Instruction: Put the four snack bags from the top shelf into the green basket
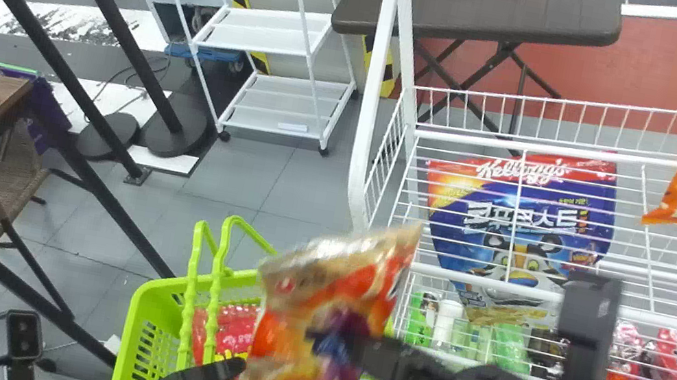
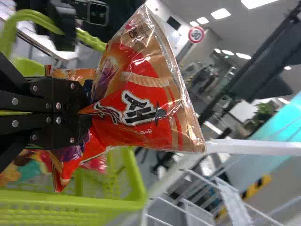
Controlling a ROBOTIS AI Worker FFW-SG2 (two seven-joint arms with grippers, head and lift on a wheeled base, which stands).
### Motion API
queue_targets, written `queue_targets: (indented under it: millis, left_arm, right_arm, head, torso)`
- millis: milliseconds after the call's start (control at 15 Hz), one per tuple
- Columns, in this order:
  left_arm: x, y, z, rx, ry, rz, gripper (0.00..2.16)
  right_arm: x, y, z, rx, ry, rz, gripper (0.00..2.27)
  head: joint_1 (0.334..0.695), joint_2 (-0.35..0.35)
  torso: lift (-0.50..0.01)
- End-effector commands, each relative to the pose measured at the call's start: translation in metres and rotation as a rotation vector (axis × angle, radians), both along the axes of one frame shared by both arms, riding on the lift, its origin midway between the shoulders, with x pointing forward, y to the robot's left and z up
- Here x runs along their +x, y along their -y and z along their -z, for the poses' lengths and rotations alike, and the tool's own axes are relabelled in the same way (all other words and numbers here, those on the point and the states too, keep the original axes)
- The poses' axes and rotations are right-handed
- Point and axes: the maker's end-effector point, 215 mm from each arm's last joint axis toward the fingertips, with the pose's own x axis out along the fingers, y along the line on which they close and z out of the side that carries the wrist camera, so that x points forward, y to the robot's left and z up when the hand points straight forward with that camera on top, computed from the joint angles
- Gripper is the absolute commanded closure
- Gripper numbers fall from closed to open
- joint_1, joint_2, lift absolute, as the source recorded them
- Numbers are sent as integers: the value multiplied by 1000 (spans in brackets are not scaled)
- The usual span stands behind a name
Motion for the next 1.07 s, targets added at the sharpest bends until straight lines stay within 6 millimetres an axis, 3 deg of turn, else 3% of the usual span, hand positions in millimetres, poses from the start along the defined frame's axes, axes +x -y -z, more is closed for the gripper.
queue_targets:
  millis: [0,67,133,200,333,533,733,933,1000]
  left_arm:
    - [0,2,-2,-11,7,4,2145]
    - [0,0,-2,-10,7,1,2145]
    - [0,0,-2,-10,7,1,2145]
    - [0,0,-2,-10,7,1,2145]
    - [0,1,-2,-12,6,3,2145]
    - [0,0,-1,-11,5,0,2145]
    - [-1,1,-1,-12,3,1,2145]
    - [-1,1,-1,-13,3,3,2145]
    - [-1,1,-1,-13,3,3,2145]
  right_arm:
    - [-24,-6,24,-61,-70,-59,2226]
    - [-32,1,41,-136,-90,-78,1986]
    - [-30,8,52,-195,-84,-77,1187]
    - [-24,14,57,-235,-55,-64,124]
    - [-19,24,60,-307,-10,-42,-2]
    - [20,56,30,-305,69,65,49]
    - [109,131,-6,-325,251,340,49]
    - [181,216,-20,-473,428,588,46]
    - [197,236,-20,-496,457,632,46]
  head:
    - [695,350]
    - [695,350]
    - [695,350]
    - [695,350]
    - [695,350]
    - [695,350]
    - [695,350]
    - [695,350]
    - [695,350]
  torso:
    - [0]
    - [0]
    - [0]
    - [0]
    - [0]
    - [0]
    - [0]
    - [0]
    - [0]
